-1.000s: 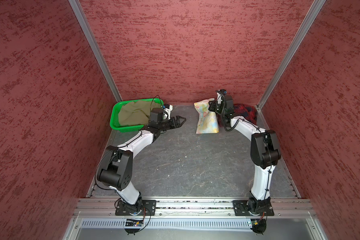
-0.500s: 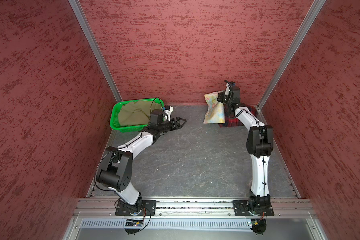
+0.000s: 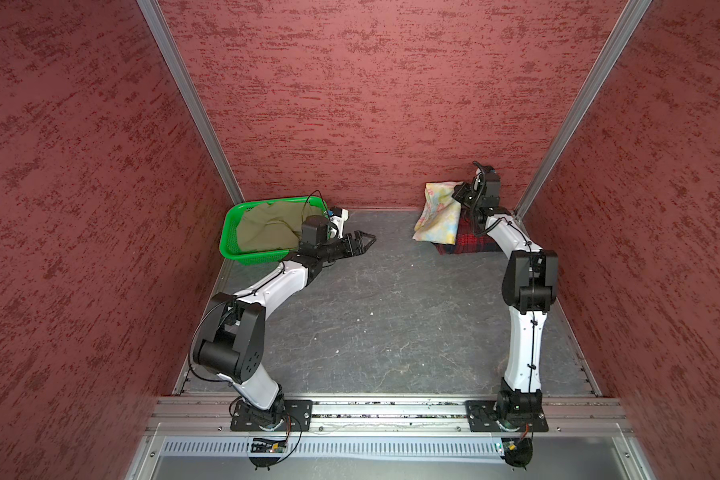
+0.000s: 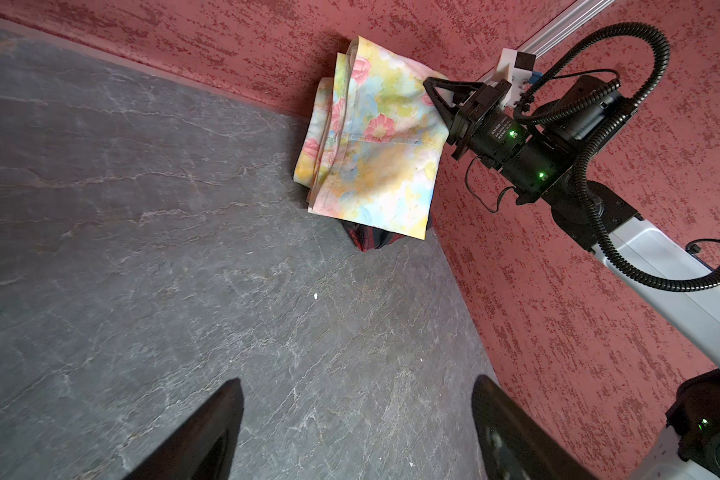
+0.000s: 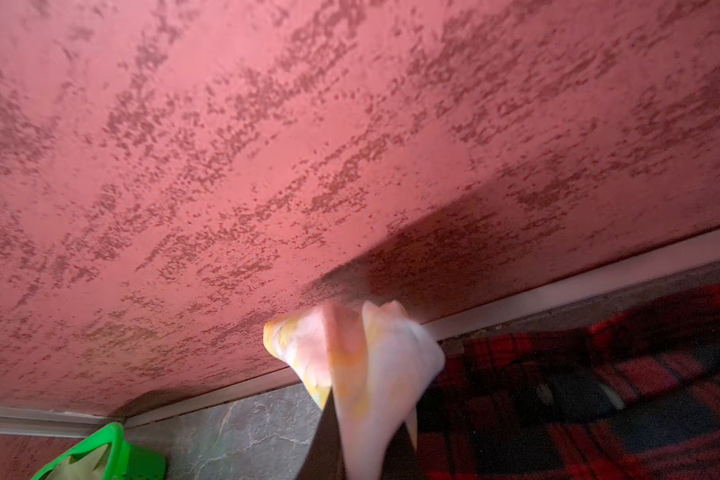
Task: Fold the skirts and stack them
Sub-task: 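Carry the floral skirt onto the plaid skirt with right gripper while left withdraws, then lower the floral skirt onto the red plaid skirt and open the right gripper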
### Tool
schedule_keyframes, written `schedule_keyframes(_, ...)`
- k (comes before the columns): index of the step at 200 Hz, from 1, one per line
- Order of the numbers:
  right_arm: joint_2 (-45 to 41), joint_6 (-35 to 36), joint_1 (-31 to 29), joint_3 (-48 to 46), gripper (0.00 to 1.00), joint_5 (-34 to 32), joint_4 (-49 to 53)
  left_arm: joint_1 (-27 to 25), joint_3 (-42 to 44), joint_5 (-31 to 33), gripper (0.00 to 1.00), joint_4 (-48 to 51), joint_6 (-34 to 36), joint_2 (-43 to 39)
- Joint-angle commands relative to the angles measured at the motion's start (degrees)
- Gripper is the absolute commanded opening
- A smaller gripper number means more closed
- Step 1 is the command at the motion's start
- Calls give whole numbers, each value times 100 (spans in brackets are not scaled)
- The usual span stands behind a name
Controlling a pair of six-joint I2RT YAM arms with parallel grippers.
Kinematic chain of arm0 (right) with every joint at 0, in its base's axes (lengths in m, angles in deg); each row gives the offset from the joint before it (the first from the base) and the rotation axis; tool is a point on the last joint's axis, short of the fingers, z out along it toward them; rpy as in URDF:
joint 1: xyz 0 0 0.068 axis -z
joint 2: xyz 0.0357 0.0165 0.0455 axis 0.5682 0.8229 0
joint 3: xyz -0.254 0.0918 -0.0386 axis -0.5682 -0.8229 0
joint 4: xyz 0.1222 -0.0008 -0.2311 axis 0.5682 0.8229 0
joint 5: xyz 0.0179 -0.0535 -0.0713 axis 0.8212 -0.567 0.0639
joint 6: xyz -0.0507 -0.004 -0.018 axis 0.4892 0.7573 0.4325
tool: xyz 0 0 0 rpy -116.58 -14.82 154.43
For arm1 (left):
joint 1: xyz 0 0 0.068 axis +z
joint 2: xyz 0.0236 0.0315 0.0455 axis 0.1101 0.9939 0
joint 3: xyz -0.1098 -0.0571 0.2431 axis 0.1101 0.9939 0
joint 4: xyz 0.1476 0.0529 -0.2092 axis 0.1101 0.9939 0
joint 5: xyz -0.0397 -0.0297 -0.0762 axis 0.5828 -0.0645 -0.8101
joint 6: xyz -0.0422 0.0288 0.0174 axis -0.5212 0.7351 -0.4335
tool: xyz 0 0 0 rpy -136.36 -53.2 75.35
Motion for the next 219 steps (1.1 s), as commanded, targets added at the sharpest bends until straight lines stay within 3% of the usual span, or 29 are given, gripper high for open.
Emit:
schedule_keyframes(1, -253, -16, 177, 419, 0, 413, 90, -27, -88, -13, 86, 128, 116, -7)
schedule_keyframes(49, 51, 591, 505, 1662, 0, 1085, 1722, -37, -95, -75, 86, 185, 124, -51)
schedule_keyframes(80, 210, 850, 775, 1915, 0, 1554, 2311, -75, -96, -89, 86, 156, 111, -44)
schedule_keyframes(152, 1039, 1170, 1329, 2264, 0, 2102, 2632, -138, -200, -97, 85, 309, 136, -52)
schedule_keyframes(219, 1661, 1526, 1458, 2896, 0, 1903, 2528, -249, -388, -41, 85, 515, 168, 67)
